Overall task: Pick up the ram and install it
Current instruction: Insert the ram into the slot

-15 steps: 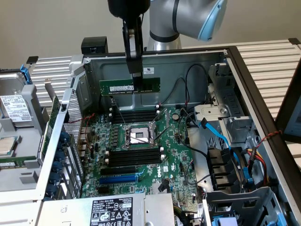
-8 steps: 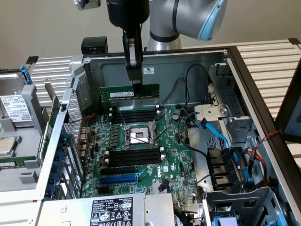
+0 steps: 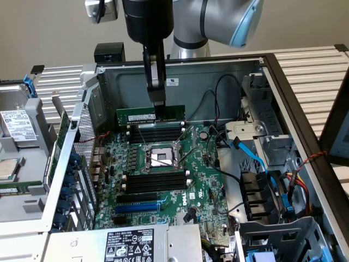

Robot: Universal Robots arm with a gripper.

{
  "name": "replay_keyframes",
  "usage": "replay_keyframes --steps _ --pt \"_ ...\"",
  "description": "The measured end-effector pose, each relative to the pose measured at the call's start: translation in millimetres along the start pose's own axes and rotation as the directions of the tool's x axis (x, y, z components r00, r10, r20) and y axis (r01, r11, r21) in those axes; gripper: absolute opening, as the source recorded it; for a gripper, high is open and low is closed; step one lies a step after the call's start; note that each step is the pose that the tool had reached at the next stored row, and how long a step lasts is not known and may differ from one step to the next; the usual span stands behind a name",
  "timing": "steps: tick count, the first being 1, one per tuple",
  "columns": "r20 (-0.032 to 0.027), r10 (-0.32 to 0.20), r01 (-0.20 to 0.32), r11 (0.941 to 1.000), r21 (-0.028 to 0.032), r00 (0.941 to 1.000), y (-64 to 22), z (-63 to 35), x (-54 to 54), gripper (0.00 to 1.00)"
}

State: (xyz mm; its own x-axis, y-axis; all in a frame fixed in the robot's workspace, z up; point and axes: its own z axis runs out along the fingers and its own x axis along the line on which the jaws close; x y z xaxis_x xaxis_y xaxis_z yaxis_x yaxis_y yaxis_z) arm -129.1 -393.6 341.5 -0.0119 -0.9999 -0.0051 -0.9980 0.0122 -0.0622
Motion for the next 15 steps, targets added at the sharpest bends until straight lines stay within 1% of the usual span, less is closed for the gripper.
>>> replay_keyframes --steps 2,4,8,12,15 --pt "-0.0015 0.0 0.0 1.0 0.0 1.0 0.2 3.3 0.0 0.13" --pt "-0.0032 0.0 0.0 1.0 -0.0001 1.0 0.2 4.2 0.0 0.13" --pt "-0.0031 0.0 0.0 1.0 0.0 1.0 0.2 4.5 0.0 0.13" --pt "-0.0031 0.0 0.0 1.0 0.0001 1.0 0.5 9.4 0.1 0.13" --pt "-0.0033 0.0 0.0 1.0 -0.0001 1.0 0.6 10.3 0.0 0.13"
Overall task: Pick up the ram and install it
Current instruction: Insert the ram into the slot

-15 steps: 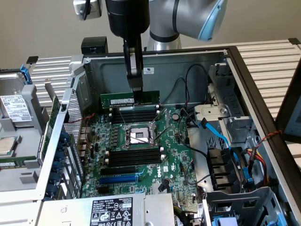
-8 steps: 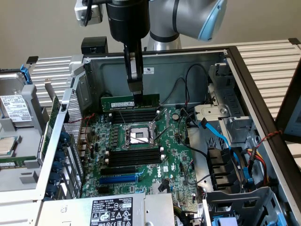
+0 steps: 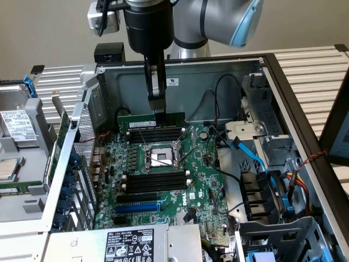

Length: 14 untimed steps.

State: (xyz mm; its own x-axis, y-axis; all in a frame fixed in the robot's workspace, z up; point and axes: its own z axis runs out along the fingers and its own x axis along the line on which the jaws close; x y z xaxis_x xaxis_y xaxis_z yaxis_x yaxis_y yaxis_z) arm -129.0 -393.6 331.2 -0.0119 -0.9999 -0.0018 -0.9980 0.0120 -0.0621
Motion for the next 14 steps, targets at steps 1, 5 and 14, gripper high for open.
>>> replay_keyframes --steps 1,5,14 --pt "-0.0001 0.0 0.0 1.0 -0.0001 1.0 0.0 0.0 0.0 0.13" --pt "0.0002 0.0 0.0 1.0 0.0001 1.0 0.1 1.8 0.0 0.13" --pt "-0.0024 0.0 0.0 1.0 -0.003 1.0 0.3 4.1 2.3 0.13"
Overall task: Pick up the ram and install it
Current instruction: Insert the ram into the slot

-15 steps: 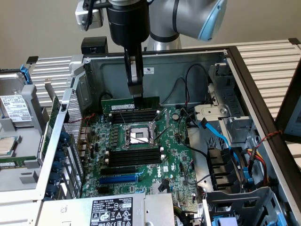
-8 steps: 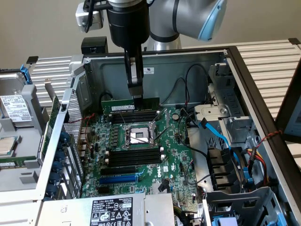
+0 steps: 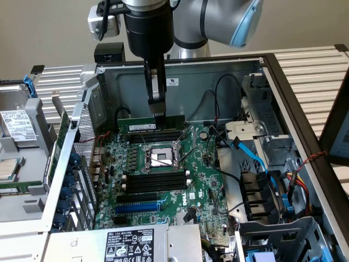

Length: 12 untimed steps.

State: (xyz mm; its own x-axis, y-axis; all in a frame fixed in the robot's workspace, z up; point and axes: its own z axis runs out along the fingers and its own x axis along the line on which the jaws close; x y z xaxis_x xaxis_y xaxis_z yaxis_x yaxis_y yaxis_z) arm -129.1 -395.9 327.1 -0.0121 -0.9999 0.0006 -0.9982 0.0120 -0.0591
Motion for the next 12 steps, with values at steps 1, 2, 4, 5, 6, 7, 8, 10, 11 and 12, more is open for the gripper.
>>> replay_keyframes --steps 1,2,4,5,6,7,8,10,11,12 --pt "-0.0012 0.0 0.0 1.0 -0.0001 1.0 0.0 0.6 0.1 0.13" --pt "-0.0019 0.0 0.0 1.0 -0.0001 1.0 0.1 1.7 0.2 0.13" --pt "-0.0038 0.0 0.0 1.0 -0.0001 1.0 0.2 4.9 0.2 0.13" --pt "-0.0049 0.0 0.0 1.0 -0.0001 1.0 0.3 6.5 0.2 0.13" --pt "-0.006 0.0 0.0 1.0 0.0 1.0 0.4 8.0 0.2 0.13" --pt "-0.0075 -0.001 0.001 1.0 0.0 1.0 0.5 9.2 0.2 0.13" --pt "-0.0093 -0.001 0.001 1.0 -0.0001 1.0 0.5 10.1 0.2 0.13" --pt "-0.0134 0.0 0.0 1.0 -0.0003 0.9999 0.6 11.3 0.9 0.13" --pt "-0.0156 0.0 0.0 1.0 -0.0003 0.9999 0.6 11.8 1.4 0.13" --pt "-0.018 0.001 -0.001 1.0 -0.0002 0.9998 0.7 12.4 1.7 0.13"
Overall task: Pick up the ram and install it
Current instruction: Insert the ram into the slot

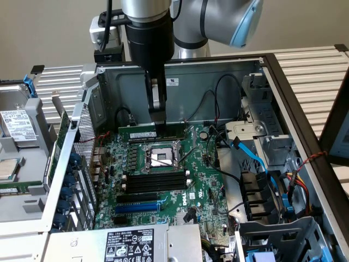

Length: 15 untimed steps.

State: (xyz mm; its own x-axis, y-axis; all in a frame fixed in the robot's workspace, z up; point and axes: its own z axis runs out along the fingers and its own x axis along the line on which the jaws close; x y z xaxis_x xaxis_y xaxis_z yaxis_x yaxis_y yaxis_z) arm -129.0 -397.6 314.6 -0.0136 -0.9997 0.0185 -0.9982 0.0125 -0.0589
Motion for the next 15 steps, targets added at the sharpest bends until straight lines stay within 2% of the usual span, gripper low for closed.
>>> replay_keyframes --steps 1,3,12,15 --pt "-0.003 0.0 0.0 1.0 0.0 1.0 0.0 0.8 0.1 0.13" --pt "-0.0049 0.0 0.0 1.0 -0.0002 1.0 0.1 3.7 0.1 0.13" --pt "-0.0049 0.0 0.0 1.0 -0.0025 1.0 1.0 19.8 0.0 0.13" --pt "-0.0051 0.0 0.0 1.0 -0.0037 1.0 0.3 22.3 3.3 0.13"
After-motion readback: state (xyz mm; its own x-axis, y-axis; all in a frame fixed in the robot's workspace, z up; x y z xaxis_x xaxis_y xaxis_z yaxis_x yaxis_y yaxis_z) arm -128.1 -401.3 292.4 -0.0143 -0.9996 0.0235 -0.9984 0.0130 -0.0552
